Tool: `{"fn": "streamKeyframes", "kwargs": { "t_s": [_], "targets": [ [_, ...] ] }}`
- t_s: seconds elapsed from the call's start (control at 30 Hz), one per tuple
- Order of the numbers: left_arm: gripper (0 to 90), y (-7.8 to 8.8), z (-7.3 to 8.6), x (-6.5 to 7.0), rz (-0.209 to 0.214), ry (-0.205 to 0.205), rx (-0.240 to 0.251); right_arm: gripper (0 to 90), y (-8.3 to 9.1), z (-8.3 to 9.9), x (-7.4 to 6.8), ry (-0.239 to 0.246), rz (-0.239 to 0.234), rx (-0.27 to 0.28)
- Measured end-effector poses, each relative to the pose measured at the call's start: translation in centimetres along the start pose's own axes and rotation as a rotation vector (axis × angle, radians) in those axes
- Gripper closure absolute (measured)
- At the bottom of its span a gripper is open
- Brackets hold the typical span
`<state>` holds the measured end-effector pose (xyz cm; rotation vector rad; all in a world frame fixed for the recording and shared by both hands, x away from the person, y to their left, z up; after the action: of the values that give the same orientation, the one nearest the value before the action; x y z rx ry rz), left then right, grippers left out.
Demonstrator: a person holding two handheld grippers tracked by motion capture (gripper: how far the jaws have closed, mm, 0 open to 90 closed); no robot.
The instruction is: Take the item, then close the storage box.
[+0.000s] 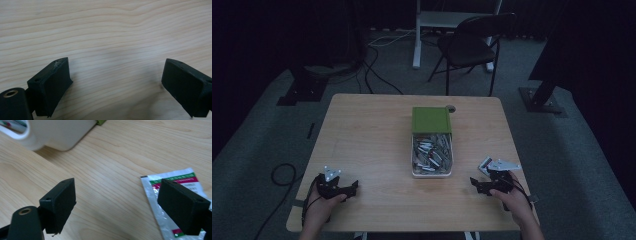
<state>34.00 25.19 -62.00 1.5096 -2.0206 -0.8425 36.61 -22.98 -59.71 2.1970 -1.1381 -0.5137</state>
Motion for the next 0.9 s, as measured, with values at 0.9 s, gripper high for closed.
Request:
{"fn": "streamKeyframes", "kwargs": {
  "t_s": [0.9],
  "targets": [
    [9.1, 0.3, -3.8, 9.2, 0.218, -0.216, 0.059, 13.6, 0.1, -2.0, -3.1, 0.019, -0.096, 0.035]
  ]
}}
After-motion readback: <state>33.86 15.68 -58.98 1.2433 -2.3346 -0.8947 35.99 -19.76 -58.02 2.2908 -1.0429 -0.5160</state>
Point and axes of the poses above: each handheld gripper's, and its own axes: y roughly backward along the jaws, z roughly out of its underside, x roughly to its right, the point moved 9 cm from there along -y, roughly forward along the jaws, and after that the axes turned 1 degree about -x, right-handed, at the moved point
